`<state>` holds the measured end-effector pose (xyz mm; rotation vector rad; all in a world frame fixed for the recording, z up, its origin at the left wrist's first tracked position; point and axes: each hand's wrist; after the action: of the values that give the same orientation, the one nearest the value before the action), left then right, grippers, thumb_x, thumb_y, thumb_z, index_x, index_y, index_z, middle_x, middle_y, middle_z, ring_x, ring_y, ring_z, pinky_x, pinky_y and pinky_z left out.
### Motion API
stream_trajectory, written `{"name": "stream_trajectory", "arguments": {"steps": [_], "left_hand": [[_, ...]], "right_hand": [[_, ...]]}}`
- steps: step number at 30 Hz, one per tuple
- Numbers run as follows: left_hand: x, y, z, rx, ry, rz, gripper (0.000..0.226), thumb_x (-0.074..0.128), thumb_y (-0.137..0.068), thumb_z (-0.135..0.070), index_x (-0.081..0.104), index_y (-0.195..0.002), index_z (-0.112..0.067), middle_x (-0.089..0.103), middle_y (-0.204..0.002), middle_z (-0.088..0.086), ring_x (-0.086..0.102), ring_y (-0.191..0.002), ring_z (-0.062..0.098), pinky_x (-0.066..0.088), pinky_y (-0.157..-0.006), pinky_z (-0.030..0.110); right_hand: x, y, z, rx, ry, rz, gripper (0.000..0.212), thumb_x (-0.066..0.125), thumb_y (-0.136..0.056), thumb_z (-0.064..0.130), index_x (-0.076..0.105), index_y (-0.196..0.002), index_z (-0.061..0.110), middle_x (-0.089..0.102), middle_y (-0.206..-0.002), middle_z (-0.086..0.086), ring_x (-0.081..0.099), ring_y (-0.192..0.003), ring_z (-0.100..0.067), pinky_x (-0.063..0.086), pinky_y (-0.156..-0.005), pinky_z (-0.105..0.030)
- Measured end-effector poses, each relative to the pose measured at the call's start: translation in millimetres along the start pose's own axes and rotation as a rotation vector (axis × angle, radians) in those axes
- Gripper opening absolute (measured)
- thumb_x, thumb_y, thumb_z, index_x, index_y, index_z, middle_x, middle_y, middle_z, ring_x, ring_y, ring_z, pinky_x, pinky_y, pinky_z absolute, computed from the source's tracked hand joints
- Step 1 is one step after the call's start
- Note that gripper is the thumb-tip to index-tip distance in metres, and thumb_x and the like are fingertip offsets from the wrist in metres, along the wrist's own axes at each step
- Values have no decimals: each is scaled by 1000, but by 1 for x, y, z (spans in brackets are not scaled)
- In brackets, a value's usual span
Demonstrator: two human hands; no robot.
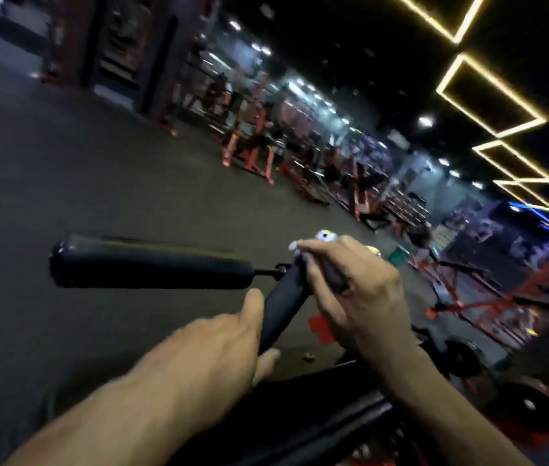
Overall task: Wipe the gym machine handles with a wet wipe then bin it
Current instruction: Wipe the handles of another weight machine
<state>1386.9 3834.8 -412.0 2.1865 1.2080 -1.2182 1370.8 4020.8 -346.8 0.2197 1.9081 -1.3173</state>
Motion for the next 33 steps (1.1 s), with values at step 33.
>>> {"name": "stream_trajectory", "arguments": {"steps": [33], "left_hand": [[40,6,-35,-526,-411,-409,48,38,-91,-75,33,-106,-30,59,-93,2,61,-92,35,51,-81,48]], "right_hand": [[12,14,-50,-377,-137,-21,19,60,-97,17,64,-115,18,66,-87,-3,68,-68,-31,41,-46,-33]]}}
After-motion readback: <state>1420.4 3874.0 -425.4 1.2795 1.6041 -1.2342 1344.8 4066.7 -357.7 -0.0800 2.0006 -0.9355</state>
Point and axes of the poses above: each hand's wrist, its own y-axis away from the middle knuckle, its own x-axis out of the palm, z = x × y
